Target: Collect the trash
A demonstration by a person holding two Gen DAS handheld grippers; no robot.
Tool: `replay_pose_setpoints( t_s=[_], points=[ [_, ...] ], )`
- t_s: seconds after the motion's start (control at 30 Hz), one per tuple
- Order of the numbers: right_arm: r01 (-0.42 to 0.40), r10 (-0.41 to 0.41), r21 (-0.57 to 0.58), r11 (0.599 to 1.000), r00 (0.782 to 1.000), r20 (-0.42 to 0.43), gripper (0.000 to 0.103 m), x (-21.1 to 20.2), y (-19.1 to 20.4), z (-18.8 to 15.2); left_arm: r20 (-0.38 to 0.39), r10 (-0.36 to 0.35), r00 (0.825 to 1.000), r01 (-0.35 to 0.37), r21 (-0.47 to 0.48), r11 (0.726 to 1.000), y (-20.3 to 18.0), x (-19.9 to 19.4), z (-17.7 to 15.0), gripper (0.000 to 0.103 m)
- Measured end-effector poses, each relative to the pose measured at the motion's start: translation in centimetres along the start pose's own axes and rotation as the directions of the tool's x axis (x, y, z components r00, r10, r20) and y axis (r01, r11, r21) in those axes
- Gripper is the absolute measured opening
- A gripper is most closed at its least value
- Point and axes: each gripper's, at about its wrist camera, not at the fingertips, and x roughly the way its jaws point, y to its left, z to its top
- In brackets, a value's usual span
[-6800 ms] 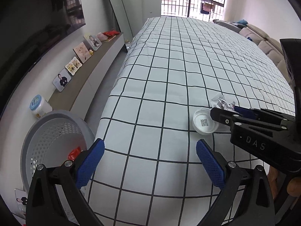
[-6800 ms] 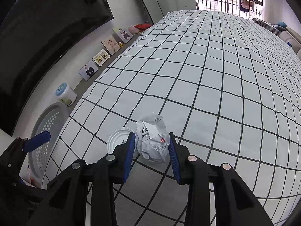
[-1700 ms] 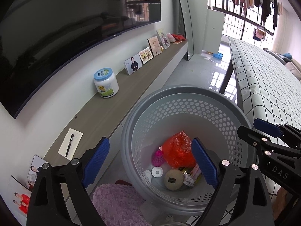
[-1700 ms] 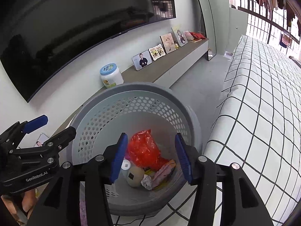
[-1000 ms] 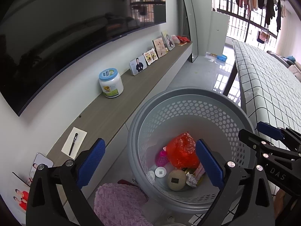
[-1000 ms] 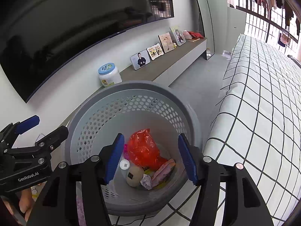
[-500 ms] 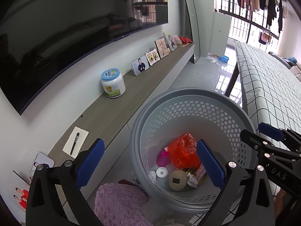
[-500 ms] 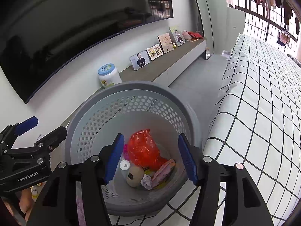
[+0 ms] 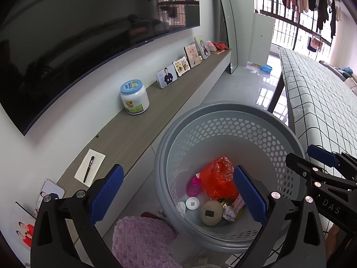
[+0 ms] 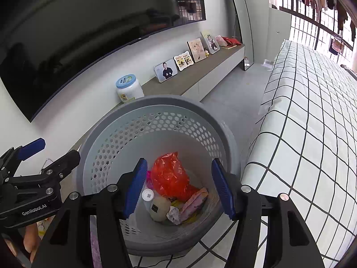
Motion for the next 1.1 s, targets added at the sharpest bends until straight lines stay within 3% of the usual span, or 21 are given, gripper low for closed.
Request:
replay_pose_setpoints(
  t_s=[1.1],
  points=[
    [0.003, -0.003, -0.005, 1.000, 1.000, -0.002, 0.058, 0.20, 0.22, -0.19, -0.031, -0.005, 1.000, 0.005, -0.020, 1.000, -0.19, 0.63, -0.34, 0.097]
  ],
)
